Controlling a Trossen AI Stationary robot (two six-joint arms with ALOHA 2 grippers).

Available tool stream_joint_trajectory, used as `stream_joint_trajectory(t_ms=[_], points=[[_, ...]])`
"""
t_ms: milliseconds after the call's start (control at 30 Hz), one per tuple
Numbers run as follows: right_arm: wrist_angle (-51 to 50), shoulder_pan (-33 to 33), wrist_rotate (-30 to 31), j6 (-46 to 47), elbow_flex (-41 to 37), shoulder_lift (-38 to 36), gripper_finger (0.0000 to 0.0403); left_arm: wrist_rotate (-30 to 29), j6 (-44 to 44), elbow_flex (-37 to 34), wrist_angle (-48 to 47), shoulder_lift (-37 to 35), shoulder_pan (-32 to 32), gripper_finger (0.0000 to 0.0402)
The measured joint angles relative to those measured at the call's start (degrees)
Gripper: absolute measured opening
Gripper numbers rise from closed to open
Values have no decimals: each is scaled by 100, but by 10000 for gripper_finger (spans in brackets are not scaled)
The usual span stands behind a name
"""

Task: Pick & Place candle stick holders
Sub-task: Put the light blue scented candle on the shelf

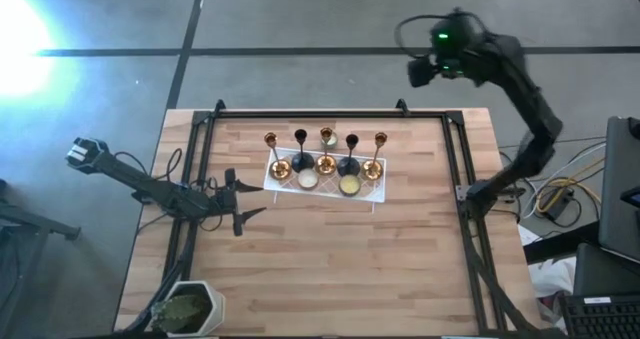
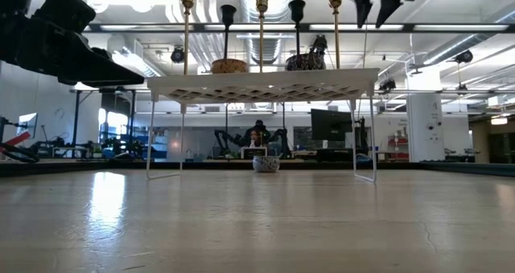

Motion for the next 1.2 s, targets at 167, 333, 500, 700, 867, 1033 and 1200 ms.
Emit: stream_joint_trajectory(t_ms=[167,333,500,700,867,1033,1200], points=[[-1,-13,638,-174,322,588,258,-2,0,0,0,0,1,268],[185,-4,576,-412,817,1128,250,-15,0,0,0,0,1,268],[392,-159,-177,-773,1505,1671,245,-15,0,0,1,0,-1,268],[550,-471,-1466,-898,1644,2207,243,-15,0,0,0,-1,-1,268],[516,-473,-1682,-1206,1644,2582,250,-15,0,0,0,-2,-2,268],[522,-275,-1739,-1608,1663,2857,256,-13,0,0,0,-2,-2,268],[518,-219,-1928,-1648,1659,3080,249,-13,0,0,-2,-2,-2,268]])
